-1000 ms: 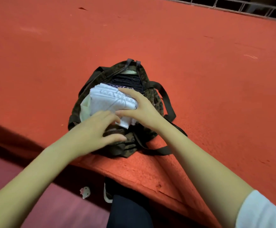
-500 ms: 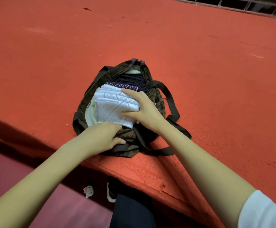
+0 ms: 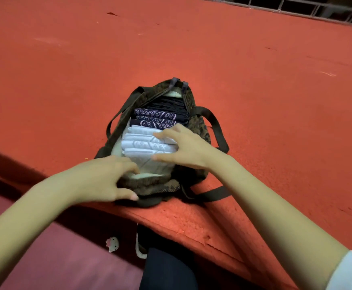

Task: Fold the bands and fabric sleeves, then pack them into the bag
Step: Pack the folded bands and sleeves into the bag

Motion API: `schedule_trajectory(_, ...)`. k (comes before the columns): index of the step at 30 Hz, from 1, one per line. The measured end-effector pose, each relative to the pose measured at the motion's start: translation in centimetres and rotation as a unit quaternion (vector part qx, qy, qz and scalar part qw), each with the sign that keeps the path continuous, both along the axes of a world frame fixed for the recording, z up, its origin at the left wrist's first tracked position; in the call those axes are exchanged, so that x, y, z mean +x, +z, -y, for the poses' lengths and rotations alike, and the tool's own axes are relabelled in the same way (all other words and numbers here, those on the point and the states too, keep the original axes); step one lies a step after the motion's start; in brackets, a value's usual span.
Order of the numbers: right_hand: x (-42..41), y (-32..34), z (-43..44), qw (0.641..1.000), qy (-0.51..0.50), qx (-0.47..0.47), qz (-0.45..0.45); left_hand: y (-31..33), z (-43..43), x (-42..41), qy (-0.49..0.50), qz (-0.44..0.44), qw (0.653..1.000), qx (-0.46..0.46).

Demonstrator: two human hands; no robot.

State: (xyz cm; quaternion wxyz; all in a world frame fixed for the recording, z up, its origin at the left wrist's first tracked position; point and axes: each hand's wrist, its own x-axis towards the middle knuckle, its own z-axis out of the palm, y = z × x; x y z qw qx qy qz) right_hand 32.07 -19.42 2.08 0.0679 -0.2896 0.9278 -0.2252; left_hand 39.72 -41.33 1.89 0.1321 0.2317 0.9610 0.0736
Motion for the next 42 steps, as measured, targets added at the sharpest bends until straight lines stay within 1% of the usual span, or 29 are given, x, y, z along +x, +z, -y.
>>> schedule_trajectory(2, -0.1, 1.3, 1.0, 0.998, 0.035, -0.005, -0.054, 0.0, 0.8, -0.2, -0.003, 0.019, 1.000, 0.019)
schedule_trajectory(3, -0.3, 1.6, 1.9, 0.996, 0.069, -0.008, -0.063, 0.0, 0.7, -0.3, -0.007, 0.030, 0.999, 0.026)
schedule_trajectory(4, -0.5, 1.5, 2.7, 0.993, 0.103, 0.007, -0.061, 0.0, 0.5, -0.5, -0.013, 0.032, 0.999, 0.028)
schedule_trajectory(6, -1.0, 0.5, 4.2, 0.985, 0.144, 0.072, -0.066, 0.5, 0.1, -0.7, -0.027, 0.013, 0.999, 0.031)
schedule_trajectory(7, -1.3, -0.1, 4.6, 0.982, 0.147, 0.090, -0.076, 1.0, 0.0, -0.8, -0.030, -0.002, 0.999, 0.035)
schedule_trajectory(10, -1.7, -1.0, 5.1, 0.986, 0.107, 0.075, -0.106, 2.8, 0.6, -0.7, -0.029, -0.036, 0.998, 0.039)
schedule_trajectory(11, -1.6, -1.0, 5.4, 0.986, 0.097, 0.072, -0.112, 3.2, 0.9, -0.8, -0.034, -0.025, 0.998, 0.043)
schedule_trajectory(13, -1.4, -1.2, 5.8, 0.987, 0.089, 0.069, -0.112, 3.9, 1.3, -0.9, -0.026, 0.041, 0.997, 0.057)
schedule_trajectory(14, -1.2, -1.2, 5.8, 0.989, 0.089, 0.059, -0.107, 4.5, 1.4, -0.9, -0.013, 0.069, 0.995, 0.067)
schedule_trajectory(16, -0.8, -1.3, 5.1, 0.993, 0.090, 0.002, -0.075, 5.1, 2.5, -1.4, 0.034, 0.080, 0.990, 0.114)
schedule_trajectory(17, -0.6, -1.2, 4.4, 0.995, 0.082, -0.044, -0.047, 5.2, 3.1, -1.9, 0.050, 0.056, 0.986, 0.150)
schedule_trajectory(18, -0.3, -1.1, 3.6, 0.993, 0.066, -0.095, -0.020, 5.1, 3.3, -2.3, 0.062, 0.014, 0.981, 0.185)
schedule_trajectory(19, -0.1, -1.0, 2.8, 0.990, 0.047, -0.136, -0.001, 4.8, 3.2, -2.8, 0.069, -0.042, 0.975, 0.206)
schedule_trajectory(20, 0.2, -0.9, 2.0, 0.987, 0.031, -0.157, 0.008, 4.4, 2.7, -3.2, 0.067, -0.085, 0.972, 0.211)
schedule_trajectory(21, 0.5, -0.8, 1.3, 0.987, 0.022, -0.160, 0.010, 3.8, 2.2, -3.5, 0.048, -0.108, 0.973, 0.197)
schedule_trajectory(22, 0.8, -0.9, 0.8, 0.988, 0.018, -0.151, 0.011, 3.1, 1.8, -3.8, 0.026, -0.107, 0.978, 0.176)
schedule_trajectory(25, 1.6, -1.2, -0.4, 0.991, 0.019, -0.124, 0.037, 1.8, 1.3, -4.5, 0.006, -0.060, 0.991, 0.123)
schedule_trajectory(28, 1.6, -1.6, -1.1, 0.986, 0.005, -0.153, 0.064, 1.2, 2.1, -4.8, 0.026, -0.080, 0.988, 0.133)
schedule_trajectory(31, 1.6, -1.8, -1.0, 0.980, -0.010, -0.190, 0.067, 0.8, 2.3, -4.7, 0.035, -0.074, 0.983, 0.165)
schedule_trajectory(35, 1.8, -2.4, -1.1, 0.983, -0.008, -0.174, 0.065, 0.1, 2.7, -4.8, 0.037, -0.077, 0.982, 0.166)
schedule_trajectory(42, 1.9, -2.7, -0.8, 0.981, -0.019, -0.178, 0.069, -0.1, 2.6, -5.0, 0.037, -0.086, 0.985, 0.148)
